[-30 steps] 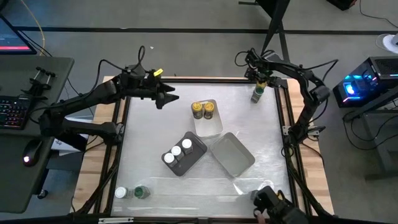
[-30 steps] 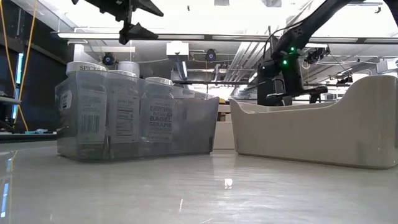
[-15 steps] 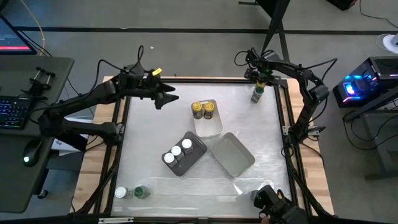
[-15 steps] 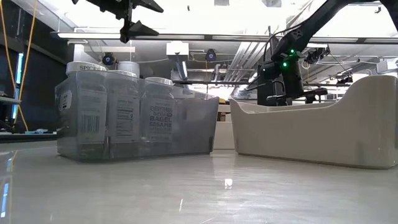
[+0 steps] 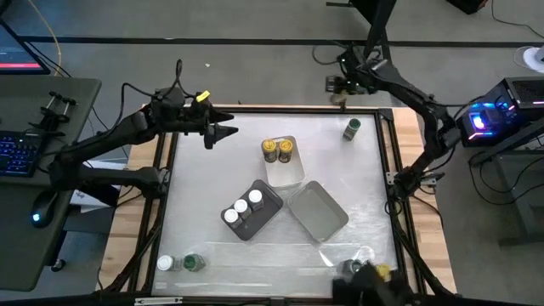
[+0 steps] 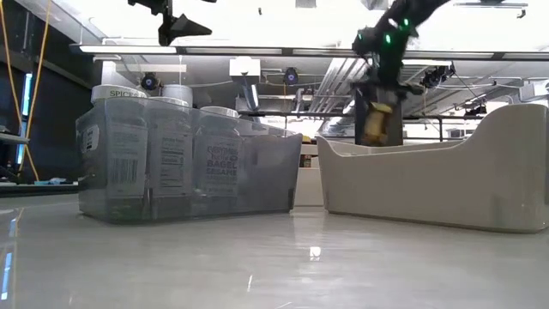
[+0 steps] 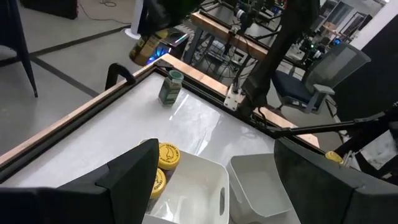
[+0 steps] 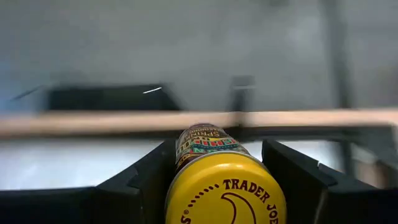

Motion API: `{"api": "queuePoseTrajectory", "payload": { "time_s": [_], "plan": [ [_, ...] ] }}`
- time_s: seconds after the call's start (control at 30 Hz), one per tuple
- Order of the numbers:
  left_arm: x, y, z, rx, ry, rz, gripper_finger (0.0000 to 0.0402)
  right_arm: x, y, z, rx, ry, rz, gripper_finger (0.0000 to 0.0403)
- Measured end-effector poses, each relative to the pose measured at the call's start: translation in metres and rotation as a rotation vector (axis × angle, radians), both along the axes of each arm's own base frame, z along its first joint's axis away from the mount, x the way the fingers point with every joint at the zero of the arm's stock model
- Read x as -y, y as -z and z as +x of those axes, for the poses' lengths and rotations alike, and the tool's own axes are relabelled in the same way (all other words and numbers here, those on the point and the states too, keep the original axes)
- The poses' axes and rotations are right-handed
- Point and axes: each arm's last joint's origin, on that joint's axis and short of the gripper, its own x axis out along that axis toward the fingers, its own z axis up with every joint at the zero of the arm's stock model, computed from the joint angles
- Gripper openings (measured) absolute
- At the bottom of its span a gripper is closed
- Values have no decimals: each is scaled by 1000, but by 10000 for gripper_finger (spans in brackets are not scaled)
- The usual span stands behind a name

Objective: Sort spices by type
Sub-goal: Put the yellow seasoning bottle into the white bin

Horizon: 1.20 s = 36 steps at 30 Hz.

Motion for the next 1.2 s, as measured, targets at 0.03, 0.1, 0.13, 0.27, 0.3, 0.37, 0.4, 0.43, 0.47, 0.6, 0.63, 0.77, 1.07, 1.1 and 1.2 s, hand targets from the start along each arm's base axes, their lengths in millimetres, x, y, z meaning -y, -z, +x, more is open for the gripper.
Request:
{"api": "queuePoseTrajectory", "payload": {
  "time_s": [0.03, 0.1, 0.13, 0.27, 0.3, 0.37, 0.4, 0.43, 0.47, 0.6, 0.63, 0.77, 1.07, 1.1, 1.2],
  "plan": [
    [0, 0, 0, -1, 2, 8, 305, -7, -7, 9, 34, -79, 7, 214],
    [0, 0, 0, -8, 8, 27, 305, -26, -17, 29, 88, -235, 19, 214],
    [0, 0, 0, -10, 10, 34, 305, -38, -22, 40, 111, -314, 27, 214],
    [0, 0, 0, -12, 11, 45, 305, -94, -39, 81, 191, -614, 62, 214],
    [0, 0, 0, -12, 11, 44, 305, -108, -44, 88, 214, -675, 66, 214],
    [0, 0, 0, -12, 11, 45, 305, -135, -55, 100, 256, -778, 74, 214],
    [0, 0, 0, -12, 11, 45, 305, -145, -60, 103, 261, -815, 81, 214],
    [0, 0, 0, -12, 11, 44, 305, -155, -61, 104, 252, -843, 96, 214],
    [0, 0, 0, -12, 11, 44, 305, -162, -60, 106, 231, -861, 121, 214],
    [0, 0, 0, -12, 11, 45, 305, -178, -32, 112, 95, -868, 260, 214],
    [0, 0, 0, -12, 11, 44, 305, -179, -24, 116, 76, -870, 273, 214],
    [0, 0, 0, -12, 11, 45, 305, -177, 0, 134, 82, -859, 277, 214],
    [0, 0, 0, -12, 12, 45, 305, -166, 47, 157, -118, -832, 255, 214],
    [0, 0, 0, -12, 11, 45, 305, -166, 51, 160, -129, -830, 248, 214],
    [0, 0, 0, -13, 6, 46, 305, -165, 58, 166, -137, -826, 233, 214]
  ]
}}
